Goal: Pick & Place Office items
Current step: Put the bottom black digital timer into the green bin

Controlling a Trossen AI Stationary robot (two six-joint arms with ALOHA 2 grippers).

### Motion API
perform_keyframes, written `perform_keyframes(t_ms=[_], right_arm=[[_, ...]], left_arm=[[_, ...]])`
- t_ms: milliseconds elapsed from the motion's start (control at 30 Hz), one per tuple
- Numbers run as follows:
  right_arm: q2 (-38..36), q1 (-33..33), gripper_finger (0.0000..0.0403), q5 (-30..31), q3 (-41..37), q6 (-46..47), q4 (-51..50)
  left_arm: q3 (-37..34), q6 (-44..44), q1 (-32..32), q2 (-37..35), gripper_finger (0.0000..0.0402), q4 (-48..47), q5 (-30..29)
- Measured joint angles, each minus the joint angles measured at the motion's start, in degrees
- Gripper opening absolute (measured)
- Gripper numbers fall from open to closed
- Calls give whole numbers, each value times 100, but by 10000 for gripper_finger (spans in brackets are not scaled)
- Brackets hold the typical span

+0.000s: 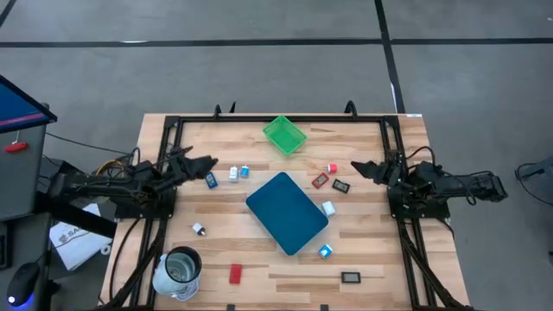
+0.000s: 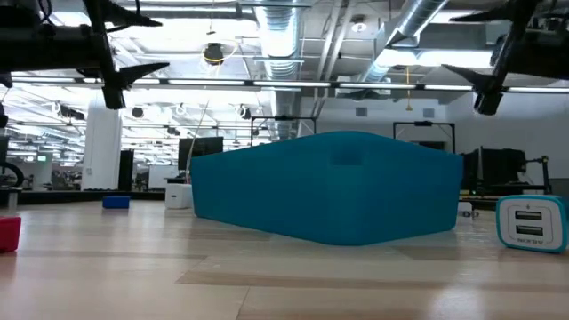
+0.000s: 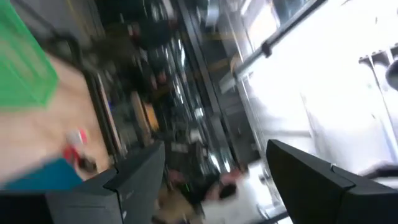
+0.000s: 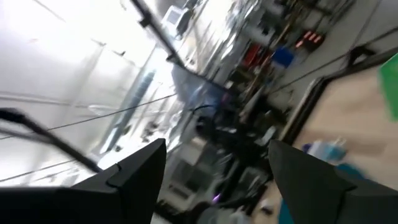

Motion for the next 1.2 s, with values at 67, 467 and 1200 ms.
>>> perform_keyframes(t_ms=[67, 467, 1200], right_arm=[[0, 146, 276, -339, 2, 104, 74], [1478, 1996, 276, -661, 693, 41, 2694], [6222, 3416, 276, -103, 7677, 681, -6607]], left_arm=[[0, -5, -197, 335, 278, 302, 142], [0, 234, -882, 2042, 278, 2767, 1276], [3292, 4050, -892, 2625, 278, 2075, 2842]])
